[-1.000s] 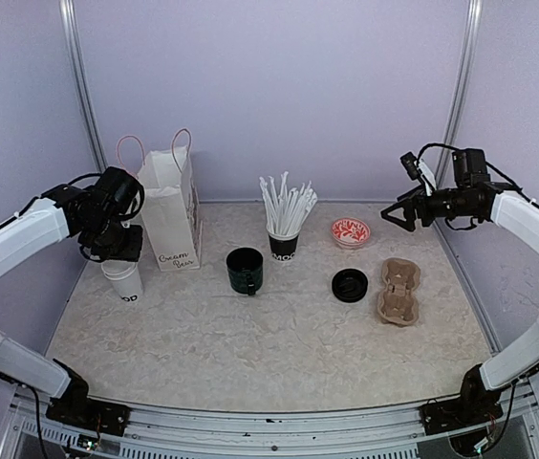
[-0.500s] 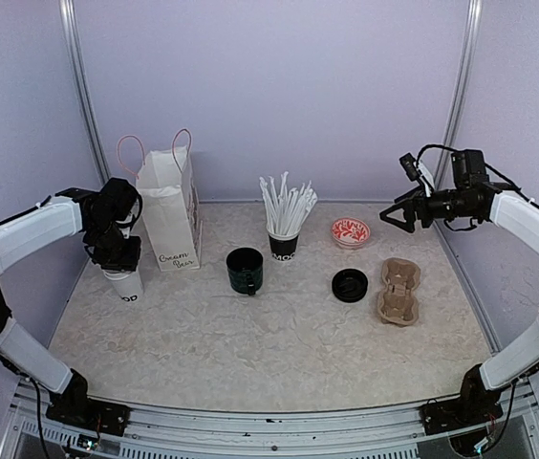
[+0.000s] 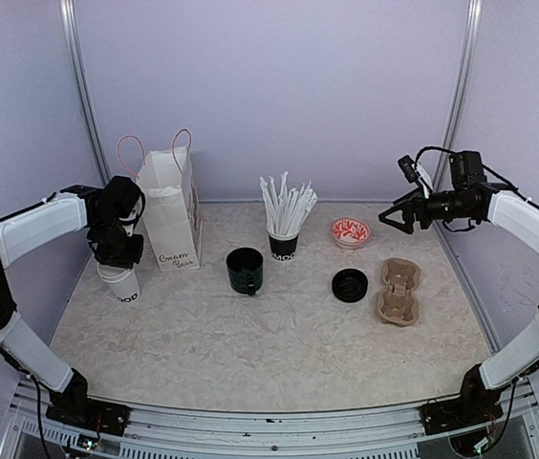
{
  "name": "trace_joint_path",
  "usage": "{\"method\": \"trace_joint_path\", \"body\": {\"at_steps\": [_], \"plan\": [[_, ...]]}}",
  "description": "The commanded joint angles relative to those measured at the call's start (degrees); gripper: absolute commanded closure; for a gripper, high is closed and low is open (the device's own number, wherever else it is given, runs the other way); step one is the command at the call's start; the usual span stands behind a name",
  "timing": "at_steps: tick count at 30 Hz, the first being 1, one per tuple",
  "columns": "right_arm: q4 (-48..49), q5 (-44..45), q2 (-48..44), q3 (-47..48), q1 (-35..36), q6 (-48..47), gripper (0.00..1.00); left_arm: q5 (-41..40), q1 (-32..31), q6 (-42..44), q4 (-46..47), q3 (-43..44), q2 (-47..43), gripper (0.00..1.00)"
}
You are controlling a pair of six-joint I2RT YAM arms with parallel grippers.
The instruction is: Pack the takeout coffee
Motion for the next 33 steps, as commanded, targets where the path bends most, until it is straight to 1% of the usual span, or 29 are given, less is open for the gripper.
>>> {"method": "trace_joint_path", "body": {"at_steps": [1, 3, 4, 6, 7, 8, 9, 10, 11, 12, 13, 14, 15, 17, 20, 23, 25, 27, 30, 33], "plan": [[-0.50, -1.21, -0.03, 0.29, -0.61, -0.37, 0.01, 0.25, 0.05, -0.26, -3.02, 3.72, -0.96, 1.00], [-0.76, -1.72, -0.03, 0.52, -0.61, -0.45, 0.01, -1.23, -1.07, -0.90, -5.26, 6.28, -1.59, 1.00], [-0.93, -2.03, -0.01, 0.59, -0.61, -0.45, 0.01, -4.30, -1.59, -1.33, -5.63, 6.86, -2.48, 1.00], [-1.01, -2.71, 0.02, 0.62, -0.61, -0.45, 0.01, -19.04, -3.57, -3.52, -9.11, 7.48, -2.89, 1.00], [-0.98, -3.17, 0.05, 0.64, -0.54, -0.41, 0.01, -17.77, -3.55, -3.10, -11.01, 8.05, -1.98, 1.00], [-0.98, -3.59, 0.12, 0.67, -0.46, -0.32, 0.01, -6.56, -2.24, -1.09, -10.43, 8.25, -0.79, 1.00], [-1.08, -3.98, 0.21, 0.88, -0.31, -0.21, 0.01, 5.79, -1.19, 0.25, -6.87, 7.29, -1.28, 1.00], [-1.39, -4.39, 0.31, 1.18, -0.10, -0.22, 0.02, 9.08, -1.88, -1.29, -2.85, 5.99, -3.17, 1.00], [-1.79, -4.73, 0.28, 1.48, 0.23, -0.23, 0.03, 4.93, -4.44, -3.10, -3.90, 6.66, -4.74, 1.00], [-1.94, -4.87, 0.20, 1.82, 0.75, -0.01, 0.04, 2.11, -6.85, -3.71, -7.22, 8.83, -4.31, 1.00], [-1.93, -5.03, -0.04, 1.98, 1.41, 0.37, 0.04, 4.26, -8.42, -3.81, -8.86, 10.64, -2.93, 1.00], [-1.86, -5.10, -0.25, 2.09, 2.38, 0.81, 0.05, 6.97, -9.90, -4.34, -8.71, 11.74, -2.32, 1.00], [-1.92, -5.26, -0.31, 2.19, 3.79, 1.13, 0.05, 8.04, -12.28, -4.49, -7.56, 12.19, -2.39, 1.00], [-2.30, -5.76, 0.25, 2.81, 7.20, 1.92, 0.07, 8.41, -17.36, -4.21, -7.04, 14.01, -2.57, 1.00], [-2.56, -6.71, 2.35, 4.12, 13.57, 4.35, 0.10, 9.11, -22.14, -4.29, -7.63, 16.20, -1.38, 1.00], [-3.71, -6.52, 4.83, 5.76, 19.82, 4.59, 0.11, 11.12, -24.78, -4.79, -6.93, 16.27, -1.29, 1.00], [-3.33, -5.65, 6.28, 6.36, 23.42, 6.48, 0.12, 10.75, -27.26, -5.27, -6.12, 16.38, -1.44, 1.00], [-2.00, -4.68, 7.67, 6.85, 26.31, 9.42, 0.12, 11.09, -29.25, -6.01, -4.34, 16.64, -1.85, 1.00], [-0.64, -4.00, 10.95, 8.43, 29.33, 13.76, 0.10, 11.58, -32.81, -5.68, 1.08, 15.88, -3.63, 1.00], [-1.94, -3.96, 14.99, 11.44, 31.80, 16.45, 0.07, 13.77, -36.22, -4.16, 4.38, 14.78, -4.72, 1.00]]}}
